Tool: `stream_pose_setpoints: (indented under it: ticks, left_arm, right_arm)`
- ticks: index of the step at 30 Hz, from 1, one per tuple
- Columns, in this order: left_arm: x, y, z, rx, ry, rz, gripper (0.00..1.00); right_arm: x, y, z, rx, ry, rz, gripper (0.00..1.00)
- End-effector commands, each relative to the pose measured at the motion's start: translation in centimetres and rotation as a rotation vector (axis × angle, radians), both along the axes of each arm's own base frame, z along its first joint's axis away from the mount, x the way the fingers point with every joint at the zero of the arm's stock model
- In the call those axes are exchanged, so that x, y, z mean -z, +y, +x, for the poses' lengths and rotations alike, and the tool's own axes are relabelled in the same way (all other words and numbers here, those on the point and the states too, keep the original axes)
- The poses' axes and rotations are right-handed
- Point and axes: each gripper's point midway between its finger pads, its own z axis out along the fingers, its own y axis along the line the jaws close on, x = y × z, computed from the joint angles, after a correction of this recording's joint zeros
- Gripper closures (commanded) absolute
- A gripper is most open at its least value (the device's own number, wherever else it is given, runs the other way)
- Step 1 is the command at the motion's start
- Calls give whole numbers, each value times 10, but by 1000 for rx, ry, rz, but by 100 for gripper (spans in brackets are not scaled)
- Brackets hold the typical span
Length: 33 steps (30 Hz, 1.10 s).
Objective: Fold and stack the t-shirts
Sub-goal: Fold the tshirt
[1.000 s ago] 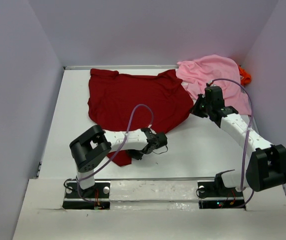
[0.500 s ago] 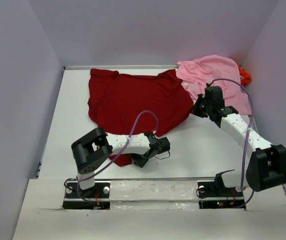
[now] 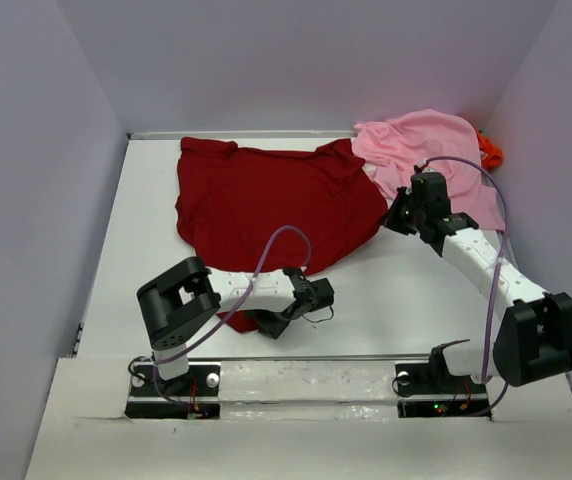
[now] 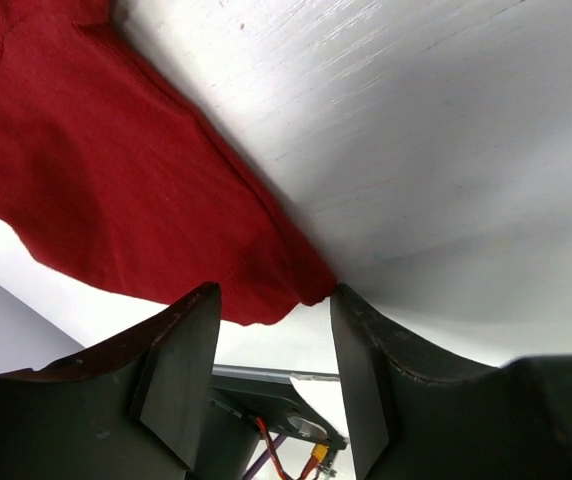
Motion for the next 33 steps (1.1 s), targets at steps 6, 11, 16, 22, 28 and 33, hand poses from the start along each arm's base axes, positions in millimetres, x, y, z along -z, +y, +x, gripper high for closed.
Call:
stream_pose_setpoints:
  ticks: [6,11,16,22,28,33]
  left_arm:
    - [33,-8,-13,-22,60,-26,47]
    - [37,-8,-14,-16,70,-18,59]
    - [39,-8,-12,-11,62,-1,82]
    - [28,-19,-1,-10,4,-39,100]
    - [-17,-23,36,-62,-234,-71,100]
    - [-67,-28,69,-75,-390,-109,100]
  right_arm:
    - [-34,0,9,13,-117,23,100]
    - [-34,1,8,9,-119,29,100]
    - [-37,1,7,11,-128,28,100]
    - [-39,3,6,-3,-132,33,100]
    - [-44,4,7,-33,-152,17,100]
    - [-52,10,13,-52,-161,34,100]
